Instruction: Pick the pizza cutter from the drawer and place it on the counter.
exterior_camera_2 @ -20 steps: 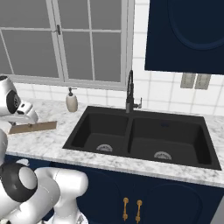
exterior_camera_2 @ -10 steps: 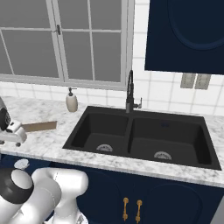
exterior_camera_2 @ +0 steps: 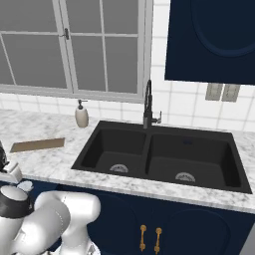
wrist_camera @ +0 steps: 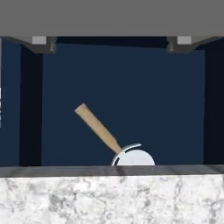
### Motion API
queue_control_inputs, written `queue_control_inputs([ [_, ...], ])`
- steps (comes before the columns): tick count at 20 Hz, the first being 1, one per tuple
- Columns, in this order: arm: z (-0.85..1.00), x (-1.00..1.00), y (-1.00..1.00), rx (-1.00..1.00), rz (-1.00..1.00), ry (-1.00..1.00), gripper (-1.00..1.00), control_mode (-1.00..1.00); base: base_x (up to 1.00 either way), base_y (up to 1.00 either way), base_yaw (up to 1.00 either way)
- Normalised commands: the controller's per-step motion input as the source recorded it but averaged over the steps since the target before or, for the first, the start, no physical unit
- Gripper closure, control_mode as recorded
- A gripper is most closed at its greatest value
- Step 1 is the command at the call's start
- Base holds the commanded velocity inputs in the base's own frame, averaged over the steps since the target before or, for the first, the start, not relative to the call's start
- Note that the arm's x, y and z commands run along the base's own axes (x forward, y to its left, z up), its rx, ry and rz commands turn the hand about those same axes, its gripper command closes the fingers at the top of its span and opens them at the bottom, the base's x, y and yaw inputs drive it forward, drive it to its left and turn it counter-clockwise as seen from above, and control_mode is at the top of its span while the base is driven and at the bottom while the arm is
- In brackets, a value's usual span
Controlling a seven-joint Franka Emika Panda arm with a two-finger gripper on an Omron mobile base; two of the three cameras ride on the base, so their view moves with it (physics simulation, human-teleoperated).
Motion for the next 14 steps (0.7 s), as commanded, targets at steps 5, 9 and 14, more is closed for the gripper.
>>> queue_control_inputs([
  [5, -0.56, -0.20, 0.33, 0.00, 0.00, 0.00, -1.00, -1.00, 0.00, 0.00, 0.00],
  [9, -0.56, -0.22, 0.23, 0.00, 0.00, 0.01, -1.00, -1.00, 0.00, 0.00, 0.00],
  [14, -0.51, -0.34, 0.12, 0.00, 0.01, 0.09, -1.00, -1.00, 0.00, 0.00, 0.00],
])
